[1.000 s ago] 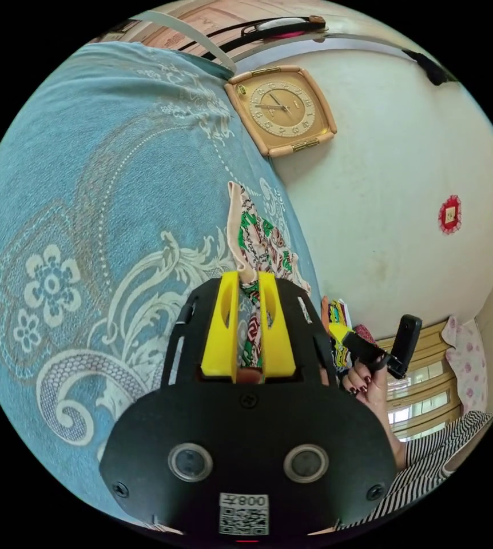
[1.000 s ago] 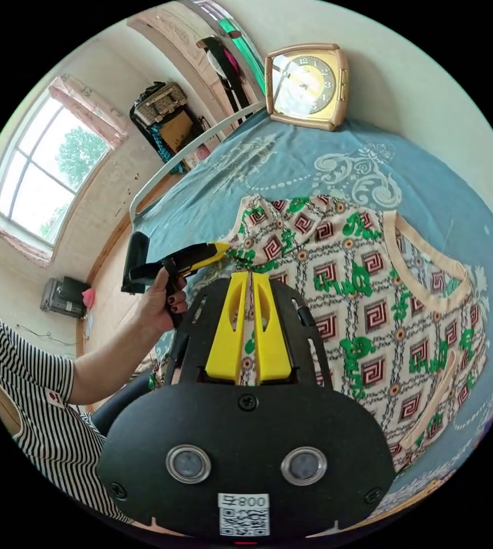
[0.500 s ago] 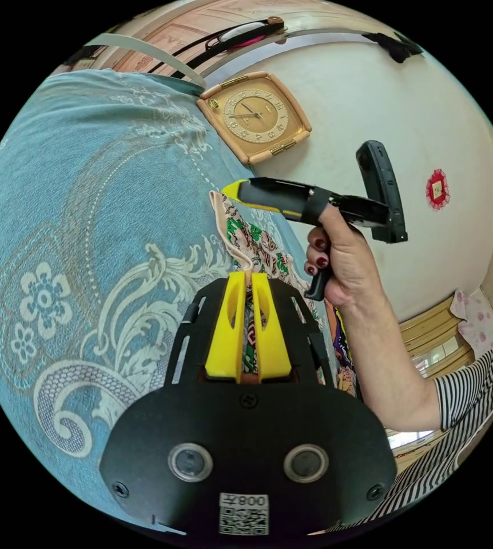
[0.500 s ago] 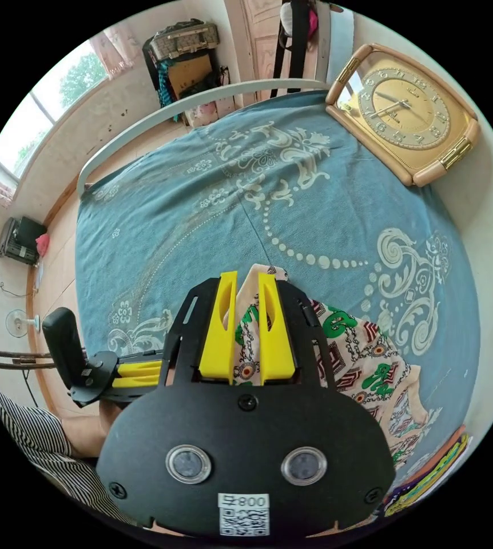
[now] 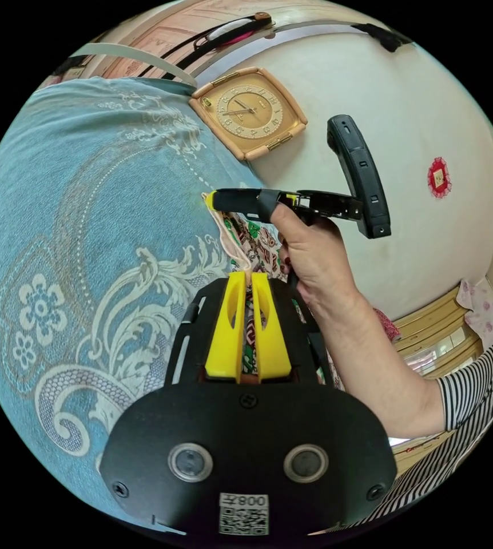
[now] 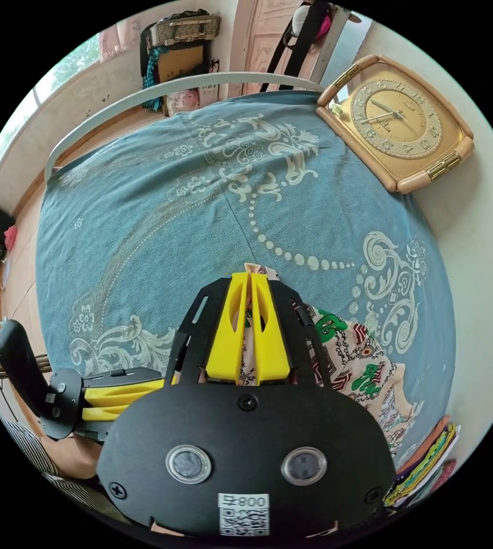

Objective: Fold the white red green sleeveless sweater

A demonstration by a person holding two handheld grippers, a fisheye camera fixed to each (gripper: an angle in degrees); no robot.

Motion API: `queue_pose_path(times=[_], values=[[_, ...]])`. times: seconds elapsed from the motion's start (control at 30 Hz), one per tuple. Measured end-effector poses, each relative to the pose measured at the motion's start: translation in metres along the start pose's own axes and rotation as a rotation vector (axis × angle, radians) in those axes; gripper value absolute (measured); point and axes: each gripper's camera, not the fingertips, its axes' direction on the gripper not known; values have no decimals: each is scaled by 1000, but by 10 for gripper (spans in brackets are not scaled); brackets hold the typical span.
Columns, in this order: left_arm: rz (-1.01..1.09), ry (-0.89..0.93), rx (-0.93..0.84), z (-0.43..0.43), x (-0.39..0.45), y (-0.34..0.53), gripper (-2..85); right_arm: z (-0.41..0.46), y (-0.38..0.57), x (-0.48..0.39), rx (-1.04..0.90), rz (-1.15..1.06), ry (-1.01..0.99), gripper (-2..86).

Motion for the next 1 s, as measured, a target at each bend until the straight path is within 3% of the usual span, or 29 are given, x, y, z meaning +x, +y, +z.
queue_pose_path(times=[0.33,0.47,0.7,1.0], values=[[245,-50,54,20,64,-13,20,-40,45,140,253,193,-440,5],[403,-81,-16,45,103,-19,20,-36,95,209,303,323,-561,6],[568,-86,-294,115,150,-27,20,6,158,273,197,478,-553,5],[514,-53,-472,169,162,-44,23,37,194,308,143,528,-571,4]])
